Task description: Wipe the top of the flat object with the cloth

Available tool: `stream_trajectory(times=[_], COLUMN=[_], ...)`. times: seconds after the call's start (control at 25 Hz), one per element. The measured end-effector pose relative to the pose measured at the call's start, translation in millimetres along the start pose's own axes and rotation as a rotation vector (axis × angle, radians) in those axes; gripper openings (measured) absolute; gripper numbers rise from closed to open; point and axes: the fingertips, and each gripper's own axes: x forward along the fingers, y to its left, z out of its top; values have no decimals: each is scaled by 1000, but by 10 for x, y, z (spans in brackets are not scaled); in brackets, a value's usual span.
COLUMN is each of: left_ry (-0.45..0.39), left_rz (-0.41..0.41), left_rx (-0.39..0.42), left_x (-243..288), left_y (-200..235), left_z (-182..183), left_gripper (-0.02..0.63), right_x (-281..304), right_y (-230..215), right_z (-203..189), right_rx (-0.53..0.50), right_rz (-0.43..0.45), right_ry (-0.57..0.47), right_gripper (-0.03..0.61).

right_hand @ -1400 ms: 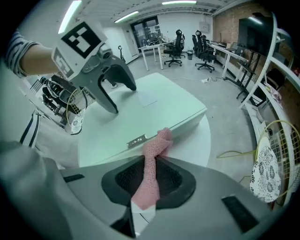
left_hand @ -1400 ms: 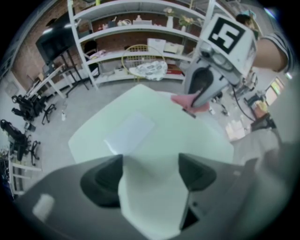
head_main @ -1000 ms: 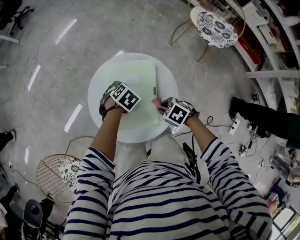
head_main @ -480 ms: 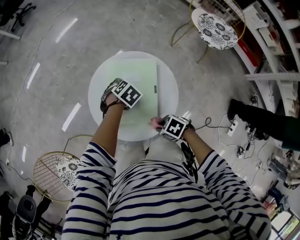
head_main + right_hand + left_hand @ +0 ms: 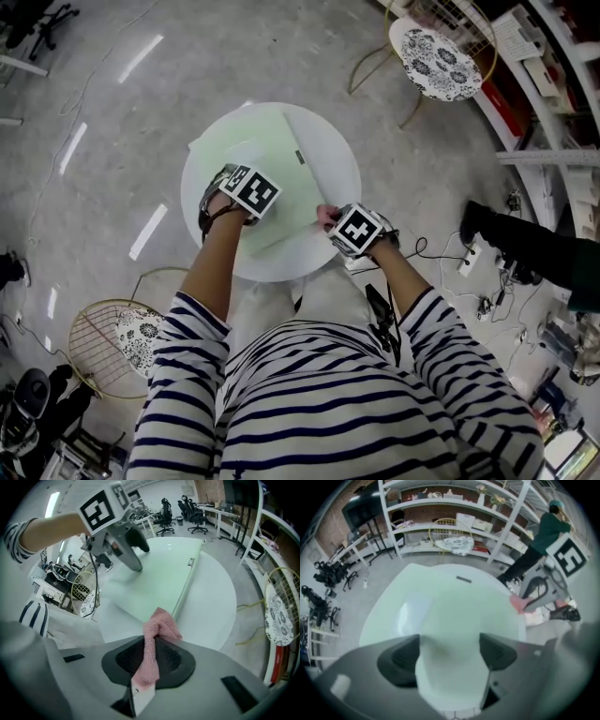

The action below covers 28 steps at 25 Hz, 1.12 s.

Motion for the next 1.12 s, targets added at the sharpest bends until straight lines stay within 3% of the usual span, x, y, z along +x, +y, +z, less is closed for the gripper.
stream_trajectory(times=[0.52, 0.68, 1.12], left_ry=[35, 37, 50], left_rz=[-27, -32, -37], left_rx=[-114, -133, -158], left_x=[-5, 2, 27], left_y=[-121, -85, 1], left_z=[-316, -257, -225], left_gripper=[431, 430, 425], right_x=[-135, -155, -94], right_y=[-1234, -1401, -1087], right_z=[952, 1208, 1070], right_rx=[-32, -20, -104], right_rz=[-268, -266, -193], right_ry=[-88, -146, -157], right_gripper=[50, 50, 51])
